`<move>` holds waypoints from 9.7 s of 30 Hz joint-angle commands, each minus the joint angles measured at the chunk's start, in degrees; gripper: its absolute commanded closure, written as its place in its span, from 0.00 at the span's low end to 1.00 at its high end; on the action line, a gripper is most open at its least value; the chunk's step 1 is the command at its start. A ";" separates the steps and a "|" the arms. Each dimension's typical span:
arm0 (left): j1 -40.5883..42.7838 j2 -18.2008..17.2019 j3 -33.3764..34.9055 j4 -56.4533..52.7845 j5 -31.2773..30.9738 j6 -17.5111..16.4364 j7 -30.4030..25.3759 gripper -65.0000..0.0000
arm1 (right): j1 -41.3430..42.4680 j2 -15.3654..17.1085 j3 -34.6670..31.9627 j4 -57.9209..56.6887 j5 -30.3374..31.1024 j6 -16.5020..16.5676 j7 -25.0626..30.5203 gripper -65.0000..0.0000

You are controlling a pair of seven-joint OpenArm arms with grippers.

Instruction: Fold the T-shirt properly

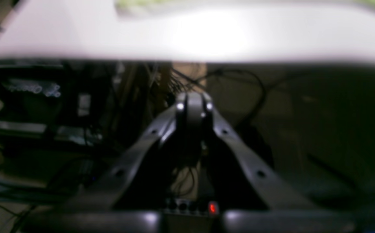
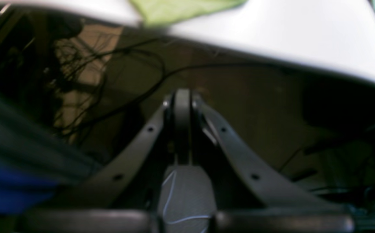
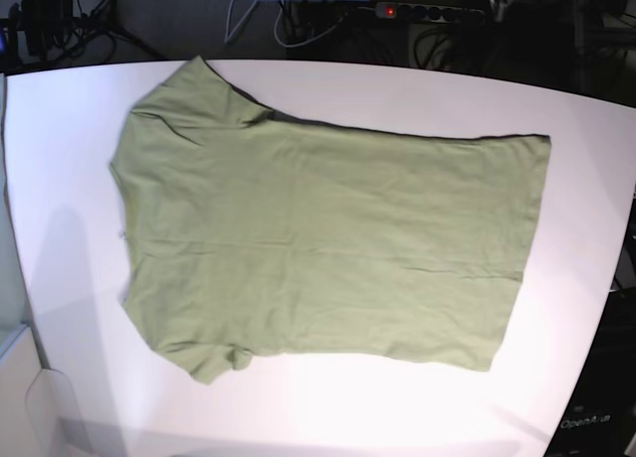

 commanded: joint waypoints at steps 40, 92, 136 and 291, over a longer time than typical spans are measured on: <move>-15.66 -6.19 -27.80 31.35 -13.91 -7.44 62.76 1.00 | 17.61 11.09 4.50 16.26 69.81 19.35 -55.34 0.17; -40.72 0.32 -36.41 5.77 -2.13 -32.41 74.98 0.54 | 19.98 11.26 -2.54 7.55 69.46 22.17 -57.98 0.99; -44.15 -0.21 -30.61 -1.70 -2.66 -32.67 78.40 0.96 | 22.79 11.88 -2.19 13.27 63.49 22.08 -62.11 0.99; -82.74 5.33 -14.88 -11.20 28.73 -32.49 96.25 0.96 | 75.28 15.22 -0.60 -10.56 42.74 14.87 -74.95 0.99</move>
